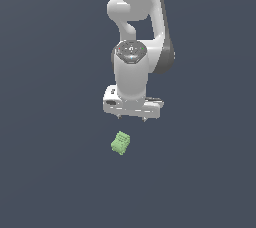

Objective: Pick up the object and move it to a goal position.

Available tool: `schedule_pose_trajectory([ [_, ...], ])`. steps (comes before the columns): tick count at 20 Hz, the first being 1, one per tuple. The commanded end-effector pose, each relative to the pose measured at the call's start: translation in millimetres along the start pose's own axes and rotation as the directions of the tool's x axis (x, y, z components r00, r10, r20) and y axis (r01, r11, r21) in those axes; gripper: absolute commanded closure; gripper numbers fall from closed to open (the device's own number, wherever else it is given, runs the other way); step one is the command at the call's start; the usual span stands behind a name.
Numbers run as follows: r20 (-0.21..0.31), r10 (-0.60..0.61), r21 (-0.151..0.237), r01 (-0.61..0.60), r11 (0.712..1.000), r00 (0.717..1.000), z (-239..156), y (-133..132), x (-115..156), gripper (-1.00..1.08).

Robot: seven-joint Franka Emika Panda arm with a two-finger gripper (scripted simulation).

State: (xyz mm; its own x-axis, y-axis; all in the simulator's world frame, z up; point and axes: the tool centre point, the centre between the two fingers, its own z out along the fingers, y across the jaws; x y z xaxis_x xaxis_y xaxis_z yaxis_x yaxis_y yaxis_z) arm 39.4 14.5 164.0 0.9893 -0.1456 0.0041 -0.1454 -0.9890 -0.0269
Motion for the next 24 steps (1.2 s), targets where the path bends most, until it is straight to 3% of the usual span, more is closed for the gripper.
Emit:
schedule_pose_trajectory([
  [1, 0.001, 0.06, -0.003, -0.06, 0.998, 0.998, 9.4, 6.6, 12.1, -0.92],
  [12, -0.002, 0.281, -0.022, -0.281, 0.96, 0.96, 48.4, 33.1, 53.8, -0.92],
  [24, -0.004, 0.322, -0.027, -0.322, 0.946, 0.947, 60.8, 38.6, 60.7, -0.92],
])
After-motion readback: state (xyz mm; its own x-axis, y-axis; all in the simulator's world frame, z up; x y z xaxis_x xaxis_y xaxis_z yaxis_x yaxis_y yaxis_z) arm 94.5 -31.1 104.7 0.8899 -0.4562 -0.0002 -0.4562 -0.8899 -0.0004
